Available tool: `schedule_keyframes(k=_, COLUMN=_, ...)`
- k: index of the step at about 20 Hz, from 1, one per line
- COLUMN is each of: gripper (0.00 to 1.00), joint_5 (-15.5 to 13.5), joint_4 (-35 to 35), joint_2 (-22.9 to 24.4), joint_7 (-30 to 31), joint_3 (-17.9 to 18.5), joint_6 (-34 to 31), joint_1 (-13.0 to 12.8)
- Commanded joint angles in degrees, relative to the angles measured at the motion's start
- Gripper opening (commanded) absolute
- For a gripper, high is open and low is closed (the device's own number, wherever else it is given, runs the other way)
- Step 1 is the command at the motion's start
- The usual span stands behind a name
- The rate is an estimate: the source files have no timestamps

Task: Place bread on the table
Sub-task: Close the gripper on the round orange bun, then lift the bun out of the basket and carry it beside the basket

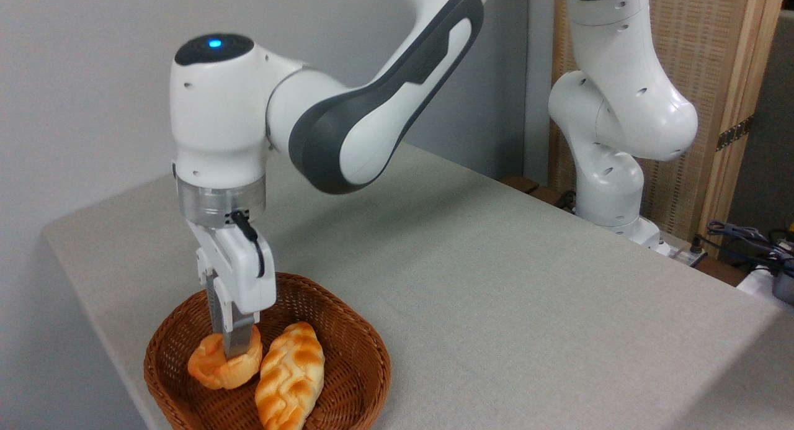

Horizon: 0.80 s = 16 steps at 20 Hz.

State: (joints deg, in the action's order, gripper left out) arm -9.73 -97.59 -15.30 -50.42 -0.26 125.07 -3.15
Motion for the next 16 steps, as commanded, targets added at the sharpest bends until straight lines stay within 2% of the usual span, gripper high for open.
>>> schedule_keyframes(k=1, gripper=0.13, joint_5=-5.73, joint_4=7.49, joint_2=1.41, joint_7=-0.91, joint_3=2.55, joint_6=-9.57, joint_1=1.04)
schedule_keyframes(k=3, gripper=0.13, joint_5=-5.83, joint_4=9.08, joint_2=1.85, joint_7=-0.56, joint_3=2.64, joint_6=-12.64, joint_1=1.04)
schedule_keyframes(k=7, gripper=0.14, joint_5=-5.21, joint_4=6.98, joint_2=8.61, joint_7=-1.08, joint_3=2.64, joint_6=-19.59, joint_1=1.22)
schedule_keyframes(k=9, gripper=0.15, joint_5=-3.73, joint_4=2.44, joint_2=13.08, joint_7=-1.35, joint_3=2.38, joint_6=-22.41, joint_1=1.3)
schedule_keyframes(k=13, gripper=0.18, joint_5=-2.58, joint_4=-7.06, joint_2=19.5, joint_7=-1.17, joint_3=-0.07, joint_6=-22.24, joint_1=0.87)
schedule_keyframes(k=14, gripper=0.2, joint_5=-1.97, joint_4=-9.78, joint_2=20.82, joint_7=-1.0, joint_3=-0.78, joint_6=-21.89, joint_1=0.86)
schedule_keyframes(k=15, gripper=0.28, joint_5=-0.66, joint_4=-11.9, joint_2=21.79, joint_7=-0.82, joint_3=-1.31, joint_6=-21.72, joint_1=0.69)
schedule_keyframes(k=16, gripper=0.3, joint_5=0.4, joint_4=-13.57, joint_2=22.24, joint_7=-0.73, joint_3=-2.27, joint_6=-21.54, joint_1=0.6)
